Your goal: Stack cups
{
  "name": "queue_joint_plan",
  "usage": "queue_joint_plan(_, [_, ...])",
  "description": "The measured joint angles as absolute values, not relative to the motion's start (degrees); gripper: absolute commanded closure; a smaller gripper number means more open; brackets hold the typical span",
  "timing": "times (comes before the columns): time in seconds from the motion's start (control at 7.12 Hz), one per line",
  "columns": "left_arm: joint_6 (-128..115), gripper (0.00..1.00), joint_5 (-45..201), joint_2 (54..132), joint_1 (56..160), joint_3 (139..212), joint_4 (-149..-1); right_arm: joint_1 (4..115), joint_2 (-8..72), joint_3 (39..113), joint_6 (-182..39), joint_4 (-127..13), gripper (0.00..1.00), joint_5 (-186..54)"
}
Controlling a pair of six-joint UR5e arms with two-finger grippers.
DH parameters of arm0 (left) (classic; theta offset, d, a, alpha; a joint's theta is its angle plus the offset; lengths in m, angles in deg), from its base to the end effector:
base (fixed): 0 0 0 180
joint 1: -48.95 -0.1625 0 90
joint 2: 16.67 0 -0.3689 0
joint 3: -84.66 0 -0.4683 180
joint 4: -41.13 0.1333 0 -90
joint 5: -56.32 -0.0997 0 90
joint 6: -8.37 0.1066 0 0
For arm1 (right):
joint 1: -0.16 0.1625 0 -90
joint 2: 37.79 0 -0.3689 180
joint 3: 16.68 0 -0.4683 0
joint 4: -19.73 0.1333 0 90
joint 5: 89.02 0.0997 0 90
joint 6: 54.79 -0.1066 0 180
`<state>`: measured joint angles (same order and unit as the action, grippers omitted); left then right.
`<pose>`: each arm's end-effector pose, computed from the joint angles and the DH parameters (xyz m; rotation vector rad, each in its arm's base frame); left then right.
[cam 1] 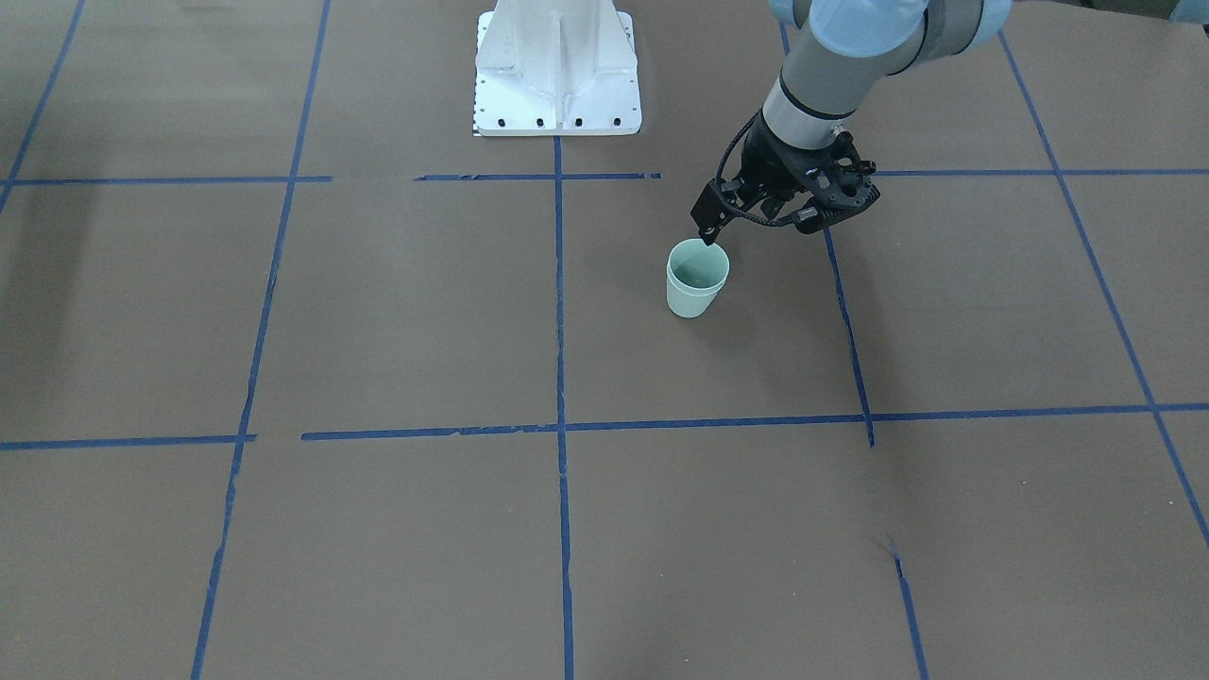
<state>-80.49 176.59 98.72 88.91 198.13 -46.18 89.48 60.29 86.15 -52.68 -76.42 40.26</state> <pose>0.4101 -0.4475 0.1349 -0.1924 0.9171 -0.4150 0.0597 -0.5132 0.5739 -0.0149 -0.6858 -0.0384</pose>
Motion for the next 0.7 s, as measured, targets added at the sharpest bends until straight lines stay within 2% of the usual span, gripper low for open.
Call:
queue_joint_plan(0.28, [-71.61,0.0,176.74,93.76,90.46,199.33,-49.36,89.48,60.29,86.15,-52.68,-76.43,0.0,40.26])
queue_joint_plan(0.7, [-45.43,0.0,180.16,82.4,101.27,199.41,-52.71,89.54,60.29,86.15,-52.68,-76.43,0.0,40.26])
